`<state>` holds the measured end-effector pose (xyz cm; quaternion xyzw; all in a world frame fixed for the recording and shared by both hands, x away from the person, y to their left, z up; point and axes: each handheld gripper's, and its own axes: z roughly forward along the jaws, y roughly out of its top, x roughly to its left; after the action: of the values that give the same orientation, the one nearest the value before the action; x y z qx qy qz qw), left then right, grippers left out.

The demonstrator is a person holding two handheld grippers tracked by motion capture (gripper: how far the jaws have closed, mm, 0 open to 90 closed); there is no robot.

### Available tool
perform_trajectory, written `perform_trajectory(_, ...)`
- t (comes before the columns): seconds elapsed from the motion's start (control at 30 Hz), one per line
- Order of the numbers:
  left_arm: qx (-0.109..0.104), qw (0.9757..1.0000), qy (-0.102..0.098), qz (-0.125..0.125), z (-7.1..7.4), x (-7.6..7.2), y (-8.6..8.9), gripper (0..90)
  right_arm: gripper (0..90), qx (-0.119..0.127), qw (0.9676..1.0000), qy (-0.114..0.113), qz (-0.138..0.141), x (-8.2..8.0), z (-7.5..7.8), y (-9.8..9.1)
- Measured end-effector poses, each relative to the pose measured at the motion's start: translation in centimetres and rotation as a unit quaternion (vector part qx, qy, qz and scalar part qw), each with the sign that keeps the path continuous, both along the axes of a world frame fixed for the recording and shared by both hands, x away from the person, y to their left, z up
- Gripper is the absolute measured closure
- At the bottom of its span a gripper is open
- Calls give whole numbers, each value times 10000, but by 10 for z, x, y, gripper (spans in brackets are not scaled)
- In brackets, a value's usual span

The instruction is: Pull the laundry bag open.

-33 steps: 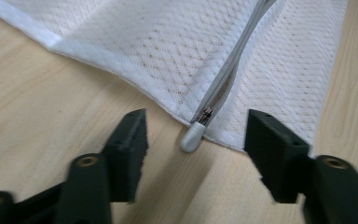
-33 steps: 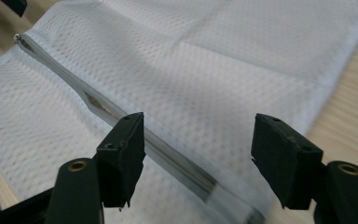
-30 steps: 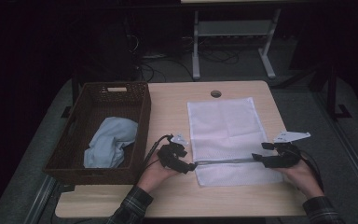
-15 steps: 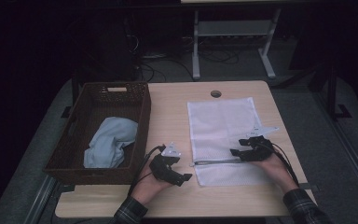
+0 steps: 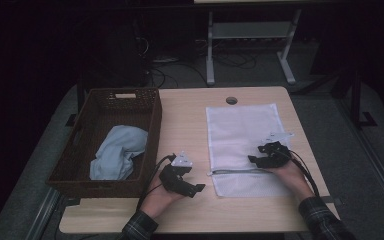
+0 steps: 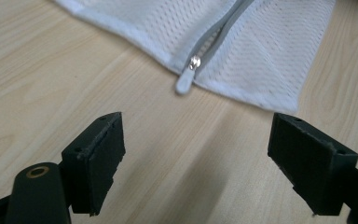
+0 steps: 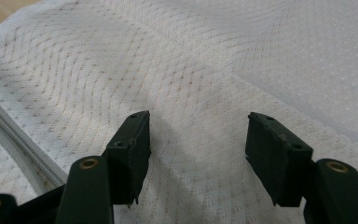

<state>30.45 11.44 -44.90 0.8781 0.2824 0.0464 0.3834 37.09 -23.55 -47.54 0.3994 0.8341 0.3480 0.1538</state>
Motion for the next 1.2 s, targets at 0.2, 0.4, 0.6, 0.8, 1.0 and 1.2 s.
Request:
perform_trajectory(0.2, -3, 10000, 9, 5, 0, 1, 0, 185, 396, 13, 9998, 9, -194, 3, 0, -17)
perform_trajectory(0.4, -8, 10000, 26, 16, 0, 1, 1, 185, 392, -5, 9992, 33, -388, 5, 0, -31)
perform_trajectory(0.6, 12, 10000, 5, 11, 0, 1, 1, 184, 382, 19, 9983, 71, -577, 6, 1, -42)
perform_trajectory(0.8, 31, 10000, -9, 20, 2, 2, 1, 182, 349, 402, 9978, -44, -531, 0, 14, -44)
perform_trajectory(1.0, 68, 10000, 1, 41, 2, 3, 3, 182, 312, 571, 9979, 15, -319, -10, 24, -43)
perform_trajectory(1.2, 129, 9999, 50, 54, 3, 4, 3, 182, 309, 718, 9974, 18, -49, -26, 34, -36)
